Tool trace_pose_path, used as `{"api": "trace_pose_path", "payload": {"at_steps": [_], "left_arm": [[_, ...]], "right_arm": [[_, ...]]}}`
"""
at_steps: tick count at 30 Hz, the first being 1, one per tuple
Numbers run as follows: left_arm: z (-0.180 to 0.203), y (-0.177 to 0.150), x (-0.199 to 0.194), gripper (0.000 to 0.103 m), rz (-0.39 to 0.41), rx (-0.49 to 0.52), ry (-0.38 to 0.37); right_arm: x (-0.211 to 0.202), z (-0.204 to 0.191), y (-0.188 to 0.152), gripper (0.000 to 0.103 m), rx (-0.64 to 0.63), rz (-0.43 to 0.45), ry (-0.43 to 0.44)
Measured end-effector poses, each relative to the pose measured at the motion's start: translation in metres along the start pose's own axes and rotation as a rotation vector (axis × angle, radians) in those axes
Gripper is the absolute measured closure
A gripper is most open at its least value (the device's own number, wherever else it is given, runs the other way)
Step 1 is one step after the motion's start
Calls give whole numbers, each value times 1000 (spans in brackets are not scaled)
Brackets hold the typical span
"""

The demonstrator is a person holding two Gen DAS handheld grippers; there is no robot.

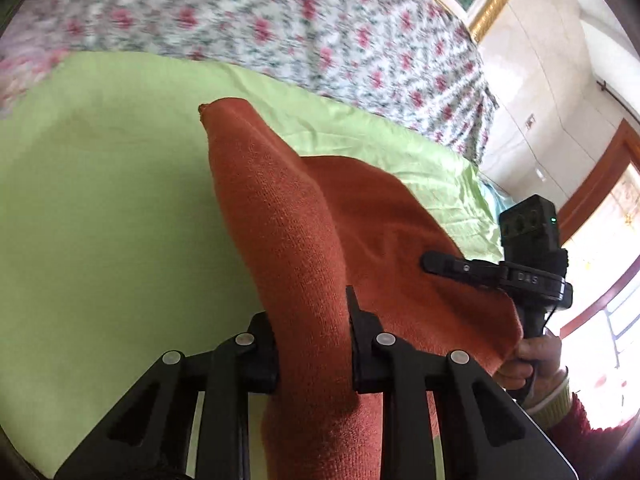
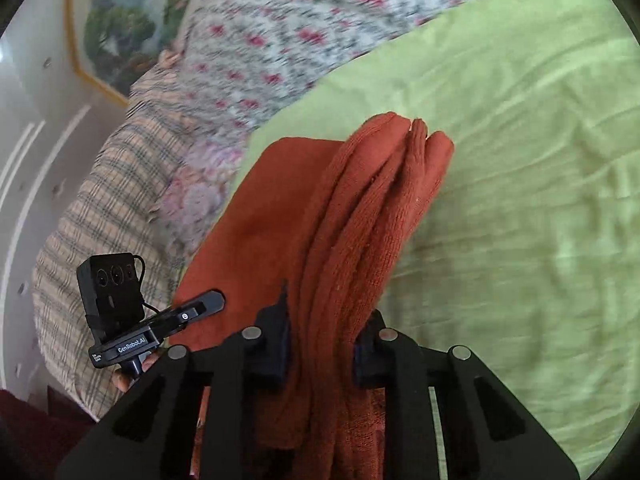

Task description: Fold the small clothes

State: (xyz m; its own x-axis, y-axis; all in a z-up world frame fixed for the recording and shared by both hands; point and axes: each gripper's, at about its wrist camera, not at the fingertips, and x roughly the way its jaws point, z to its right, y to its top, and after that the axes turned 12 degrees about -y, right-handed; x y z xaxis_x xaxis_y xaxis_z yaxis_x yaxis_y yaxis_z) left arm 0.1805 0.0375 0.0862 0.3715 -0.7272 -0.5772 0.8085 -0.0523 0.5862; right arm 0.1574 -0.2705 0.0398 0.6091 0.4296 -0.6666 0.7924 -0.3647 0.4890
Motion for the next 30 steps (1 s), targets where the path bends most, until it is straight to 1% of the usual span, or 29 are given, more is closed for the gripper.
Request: {"api": "trace_pose_path", "payload": {"at_steps": [2, 4, 6, 7, 9, 12, 14, 16, 17, 18, 19, 21, 25, 26, 27, 30], "left_arm": [[-11, -16, -12, 80, -10, -10, 33], [-27, -33, -13, 79, -40, -47, 51], [-47, -51, -7, 77, -71, -98, 50], [-52, -56, -7, 76, -68, -109, 42], [-57, -59, -7, 72, -51, -126, 11], [-57, -57, -5, 70, -49, -122, 6], [-57, -58, -5, 70, -53, -109, 11], [-59, -60, -8, 67, -56, -111, 2], [-61, -58, -5, 61, -61, -116, 0], [-65, -56, -5, 49, -67, -126, 2], [-68, -53, -5, 46, -68, -137, 11], [-79, -44, -5, 44, -59, -159, 4], [-98, -19, 1, 42, -44, -196, -6], [-103, -11, 3, 40, -40, -203, -6], [-106, -4, 6, 37, -36, -208, -7], [-128, 22, 15, 36, -16, -253, -15]], "right_arm": [[17, -12, -8, 79, -12, -27, 36], [37, -21, -17, 79, -21, -65, 47], [54, -23, -26, 79, -26, -107, 21], [62, -22, -33, 79, -30, -130, -11], [67, -18, -42, 79, -33, -152, -67], [66, -10, -44, 79, -13, -166, -66], [65, -12, -44, 79, -27, -166, -90], [66, -15, -46, 79, -42, -165, -109], [65, -14, -47, 79, -39, -166, -108], [67, -14, -47, 79, -34, -166, -106], [66, -12, -48, 79, -29, -167, -104], [66, -16, -45, 76, -38, -168, -118], [58, -21, -41, 63, -43, -159, -148], [51, -22, -35, 60, -49, -135, -170], [45, -24, -29, 59, -53, -114, -184], [36, -30, -6, 57, -64, -80, -190]]}}
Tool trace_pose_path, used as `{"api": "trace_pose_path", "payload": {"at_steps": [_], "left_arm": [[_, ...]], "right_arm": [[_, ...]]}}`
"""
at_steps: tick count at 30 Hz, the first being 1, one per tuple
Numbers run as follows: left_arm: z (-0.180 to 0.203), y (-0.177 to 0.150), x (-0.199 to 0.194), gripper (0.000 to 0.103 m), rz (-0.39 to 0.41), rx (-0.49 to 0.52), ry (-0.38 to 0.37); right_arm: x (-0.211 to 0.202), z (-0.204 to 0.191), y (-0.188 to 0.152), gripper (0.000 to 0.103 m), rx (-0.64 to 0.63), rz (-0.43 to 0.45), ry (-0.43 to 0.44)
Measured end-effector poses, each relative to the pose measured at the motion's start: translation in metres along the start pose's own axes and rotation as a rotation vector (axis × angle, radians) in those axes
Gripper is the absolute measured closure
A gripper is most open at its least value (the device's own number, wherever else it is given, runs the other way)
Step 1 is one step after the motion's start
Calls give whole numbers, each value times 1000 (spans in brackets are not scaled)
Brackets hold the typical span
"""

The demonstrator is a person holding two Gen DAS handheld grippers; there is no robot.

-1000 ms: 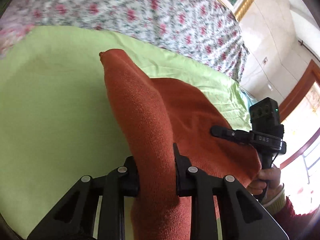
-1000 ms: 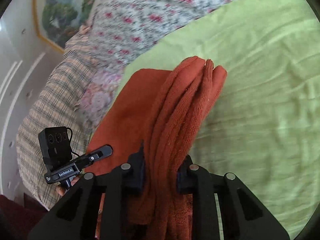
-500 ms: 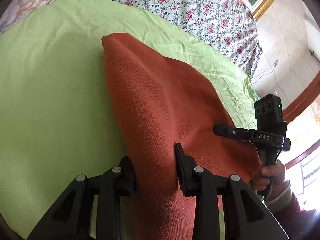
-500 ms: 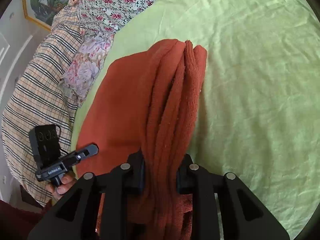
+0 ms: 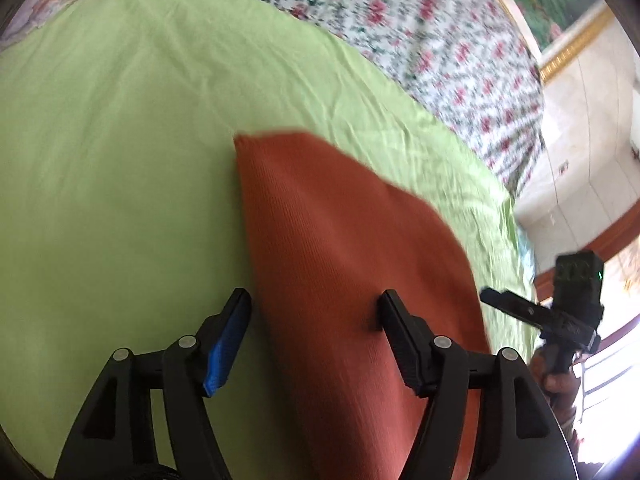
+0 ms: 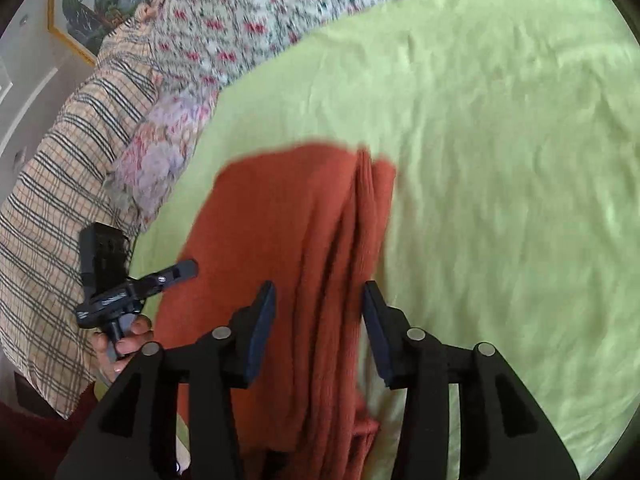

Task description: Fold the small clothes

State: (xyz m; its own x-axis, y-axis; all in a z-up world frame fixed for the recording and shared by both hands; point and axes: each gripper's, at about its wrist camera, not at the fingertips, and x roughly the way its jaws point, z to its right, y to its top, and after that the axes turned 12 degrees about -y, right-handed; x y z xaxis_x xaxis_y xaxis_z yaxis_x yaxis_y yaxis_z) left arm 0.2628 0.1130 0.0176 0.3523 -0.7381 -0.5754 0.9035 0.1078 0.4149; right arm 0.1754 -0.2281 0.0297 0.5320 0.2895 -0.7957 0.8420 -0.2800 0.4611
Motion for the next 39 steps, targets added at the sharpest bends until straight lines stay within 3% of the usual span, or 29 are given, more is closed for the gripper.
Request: {"api": "trace_pose_path", "payload": {"at_steps": [2, 4, 6, 7, 8, 9, 12, 16, 21, 28, 33, 39], "left_arm": [[-20, 27, 7, 38, 20, -73, 2], [-36, 49, 13, 51, 41, -116, -19], [-45, 66, 19, 73, 50, -137, -23], [-48, 75, 23, 76, 48, -143, -28], [-49, 86, 28, 78, 45, -138, -20], [-47, 92, 31, 92, 51, -125, -1], [-30, 112, 32, 96, 74, -42, 69], [-10, 121, 23, 96, 105, 24, 85], [-20, 100, 1, 85, 99, -28, 79], [8, 14, -34, 71, 70, 32, 58], [43, -53, -56, 48, 40, 134, 76], [52, -95, -61, 46, -4, 167, 134]], "right_arm": [[-4, -5, 21, 57, -11, 15, -10], [-5, -12, 30, 57, -19, 22, -3], [-7, -22, 34, 57, -31, 32, 40], [-7, -26, 32, 57, -35, 32, 57], [-6, -29, 29, 57, -37, 29, 68], [-5, -31, 25, 57, -41, 23, 79], [-5, -35, 11, 57, -40, 7, 96], [-13, -31, -3, 57, -17, 9, 113], [-27, -24, -13, 57, 0, 27, 115], [-42, -14, -31, 54, 4, 33, 84], [-35, -17, -40, 54, -22, -11, 53], [-13, -27, -26, 58, -64, -3, -2]]}}
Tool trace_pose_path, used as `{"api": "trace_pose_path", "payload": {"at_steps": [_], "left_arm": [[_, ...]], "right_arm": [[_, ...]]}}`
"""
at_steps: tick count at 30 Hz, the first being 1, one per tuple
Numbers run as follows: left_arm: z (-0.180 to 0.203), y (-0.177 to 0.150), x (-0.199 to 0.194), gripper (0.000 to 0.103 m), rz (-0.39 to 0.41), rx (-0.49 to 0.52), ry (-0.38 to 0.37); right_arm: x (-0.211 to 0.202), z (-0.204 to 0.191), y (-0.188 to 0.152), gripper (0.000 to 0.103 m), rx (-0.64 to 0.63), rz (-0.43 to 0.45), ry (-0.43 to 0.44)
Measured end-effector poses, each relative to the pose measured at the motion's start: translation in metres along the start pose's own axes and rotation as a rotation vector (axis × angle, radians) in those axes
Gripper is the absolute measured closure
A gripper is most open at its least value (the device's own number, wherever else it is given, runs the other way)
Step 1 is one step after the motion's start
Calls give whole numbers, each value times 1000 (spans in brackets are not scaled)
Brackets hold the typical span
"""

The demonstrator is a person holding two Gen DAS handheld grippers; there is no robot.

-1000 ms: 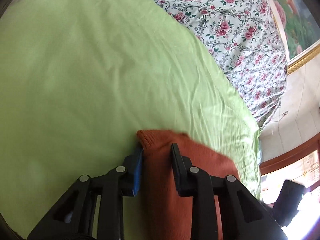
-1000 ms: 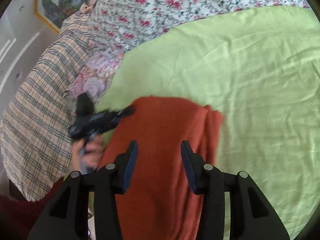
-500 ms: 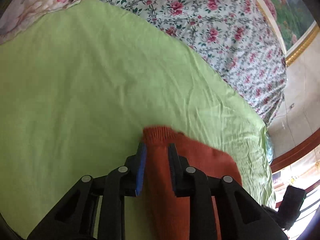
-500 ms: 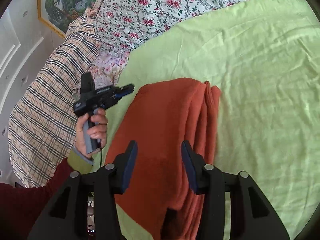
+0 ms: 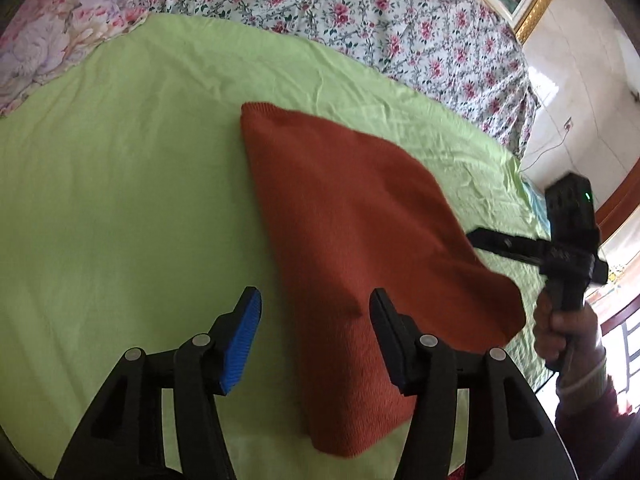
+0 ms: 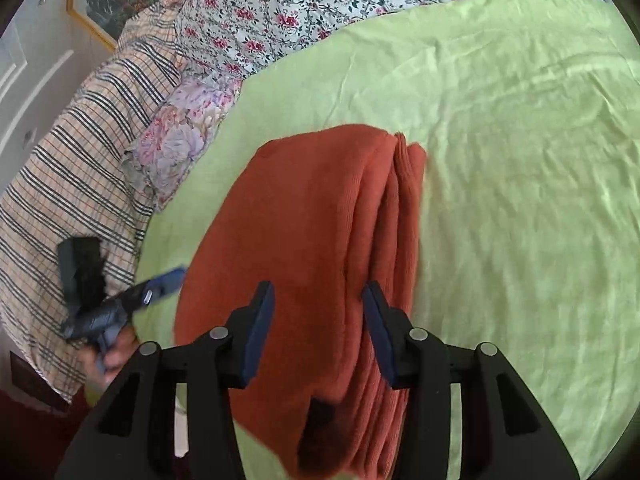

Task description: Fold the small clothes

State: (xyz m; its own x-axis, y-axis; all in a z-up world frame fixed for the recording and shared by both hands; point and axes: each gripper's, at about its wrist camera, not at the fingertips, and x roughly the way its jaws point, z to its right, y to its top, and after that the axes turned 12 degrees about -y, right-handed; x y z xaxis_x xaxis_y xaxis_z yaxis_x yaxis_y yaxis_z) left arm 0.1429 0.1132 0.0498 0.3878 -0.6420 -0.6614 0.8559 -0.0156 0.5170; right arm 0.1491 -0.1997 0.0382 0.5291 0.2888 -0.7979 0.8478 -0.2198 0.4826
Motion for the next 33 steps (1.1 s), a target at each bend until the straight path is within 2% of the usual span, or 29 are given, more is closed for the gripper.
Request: {"api": "trace_pose_path", "payload": {"at_steps": [3, 5, 6, 9, 11, 14, 17, 25, 28, 33], "left_arm": [[-2, -7, 5, 46, -17, -21, -7], [0, -6, 8, 46, -24, -25, 4], [0, -6, 8, 46, -27, -26, 6], [2, -8, 13, 46, -55, -27, 13], [6, -11, 17, 46, -68, -23, 11], [8, -16, 29, 46, -101, -21, 40], [1, -21, 33, 46, -99, -68, 20], [3, -25, 38, 43, -93, -87, 19], [2, -24, 36, 44, -83, -111, 19], [14, -35, 9, 45, -41, -44, 58]], "right_arm": [[21, 1, 7, 68, 3, -33, -47], [33, 2, 8, 93, 10, -61, -62], [31, 2, 8, 93, 17, -62, -52], [-15, -7, 10, 94, 61, 65, 83], [-33, -4, 6, 94, 79, 106, 65], [-14, 11, -4, 94, 97, 44, -9], [15, 25, -15, 94, 117, -14, -39], [24, 31, -17, 94, 114, 11, -98], [26, 31, -17, 94, 131, 12, -92], [-5, 29, -26, 90, 152, 38, -53]]}}
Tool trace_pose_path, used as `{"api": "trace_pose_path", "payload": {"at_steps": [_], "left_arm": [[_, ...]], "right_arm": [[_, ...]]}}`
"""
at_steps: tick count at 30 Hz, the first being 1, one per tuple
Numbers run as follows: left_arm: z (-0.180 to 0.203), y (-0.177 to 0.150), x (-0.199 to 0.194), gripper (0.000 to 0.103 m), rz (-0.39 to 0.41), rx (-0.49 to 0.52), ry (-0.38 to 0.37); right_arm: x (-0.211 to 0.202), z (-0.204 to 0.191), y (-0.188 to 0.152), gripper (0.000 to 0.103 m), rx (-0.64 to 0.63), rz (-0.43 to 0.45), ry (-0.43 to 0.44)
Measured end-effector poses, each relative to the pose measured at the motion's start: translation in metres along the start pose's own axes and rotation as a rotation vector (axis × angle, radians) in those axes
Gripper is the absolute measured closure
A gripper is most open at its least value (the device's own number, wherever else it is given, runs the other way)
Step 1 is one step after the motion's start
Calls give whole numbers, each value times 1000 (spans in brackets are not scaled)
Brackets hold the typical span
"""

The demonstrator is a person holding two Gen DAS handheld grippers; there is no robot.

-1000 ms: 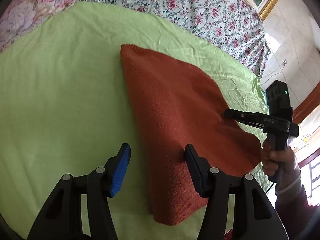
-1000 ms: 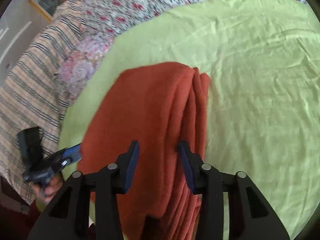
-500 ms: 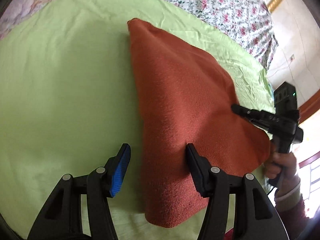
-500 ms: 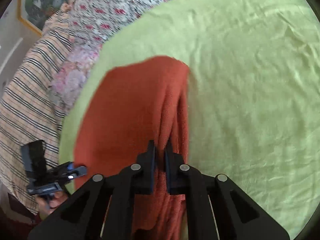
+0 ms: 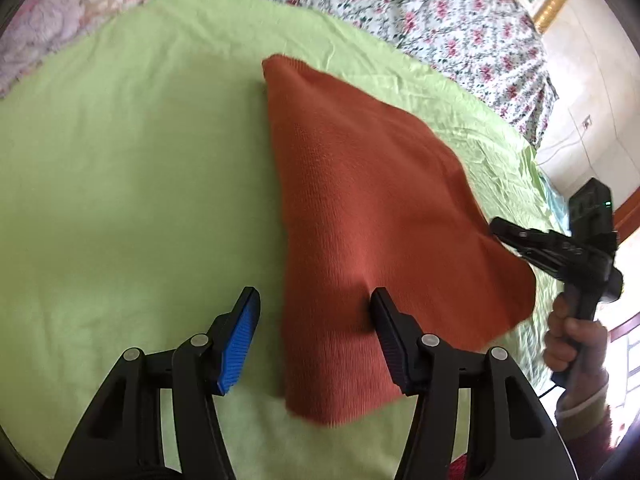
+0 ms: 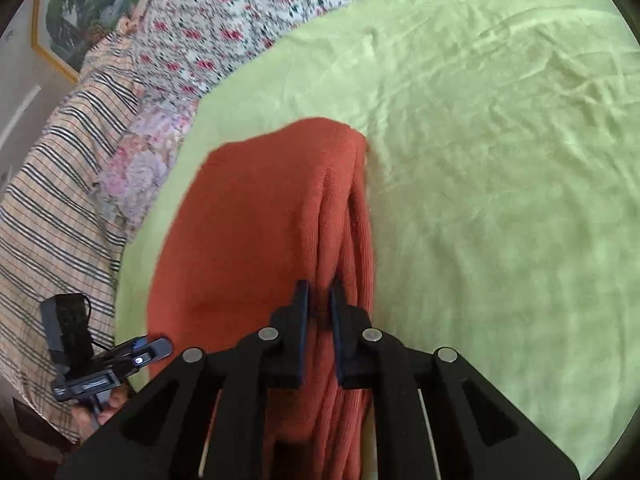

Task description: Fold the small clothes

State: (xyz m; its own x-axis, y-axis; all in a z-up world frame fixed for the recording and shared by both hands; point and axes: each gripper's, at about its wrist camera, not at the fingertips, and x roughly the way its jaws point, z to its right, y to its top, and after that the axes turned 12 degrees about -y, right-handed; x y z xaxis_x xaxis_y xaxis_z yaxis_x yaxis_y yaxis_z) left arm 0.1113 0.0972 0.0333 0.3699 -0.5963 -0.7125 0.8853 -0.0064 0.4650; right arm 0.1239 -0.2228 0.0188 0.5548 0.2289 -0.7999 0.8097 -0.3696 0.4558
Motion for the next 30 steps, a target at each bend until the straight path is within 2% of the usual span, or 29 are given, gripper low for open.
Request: {"api": "trace_pose_path", "payload": {"at_steps": [3, 6, 9, 10, 11, 16, 19, 21, 24, 25, 26, 30], "left_arm": [[2, -11, -9, 45, 3, 15, -2], [-2, -20, -10, 45, -2, 4, -7], [-8, -23, -5, 45, -12, -36, -28], [-9, -23, -5, 45, -12, -39, -31], [-7, -22, -5, 46, -12, -35, -25], [-5, -23, 1, 44, -38, -34, 0], [-6, -24, 7, 43, -47, -36, 13], [-2, -23, 5, 43, -46, -25, 23], [5, -19, -6, 46, -22, 18, 54], [8, -17, -10, 47, -7, 38, 59], [13, -13, -16, 47, 14, 60, 57], [27, 7, -27, 47, 78, 125, -37]], "right_arm": [[-26, 1, -14, 89, -1, 24, 32], [-40, -3, -33, 75, -18, 26, 41], [-37, -8, -50, 73, -46, 4, 24], [-33, -10, -55, 80, -64, -12, 1], [-30, -11, -57, 98, -77, -18, -23], [-57, -18, -60, 99, -106, 67, -39], [-37, -11, -65, 99, -134, 13, -140], [-23, -2, -70, 99, -102, -13, -132], [-29, -3, -68, 99, -87, -15, -123], [-34, -4, -67, 95, -85, -16, -121], [-38, -5, -65, 94, -78, -11, -117], [-58, -11, -47, 94, -54, 65, -100]]}}
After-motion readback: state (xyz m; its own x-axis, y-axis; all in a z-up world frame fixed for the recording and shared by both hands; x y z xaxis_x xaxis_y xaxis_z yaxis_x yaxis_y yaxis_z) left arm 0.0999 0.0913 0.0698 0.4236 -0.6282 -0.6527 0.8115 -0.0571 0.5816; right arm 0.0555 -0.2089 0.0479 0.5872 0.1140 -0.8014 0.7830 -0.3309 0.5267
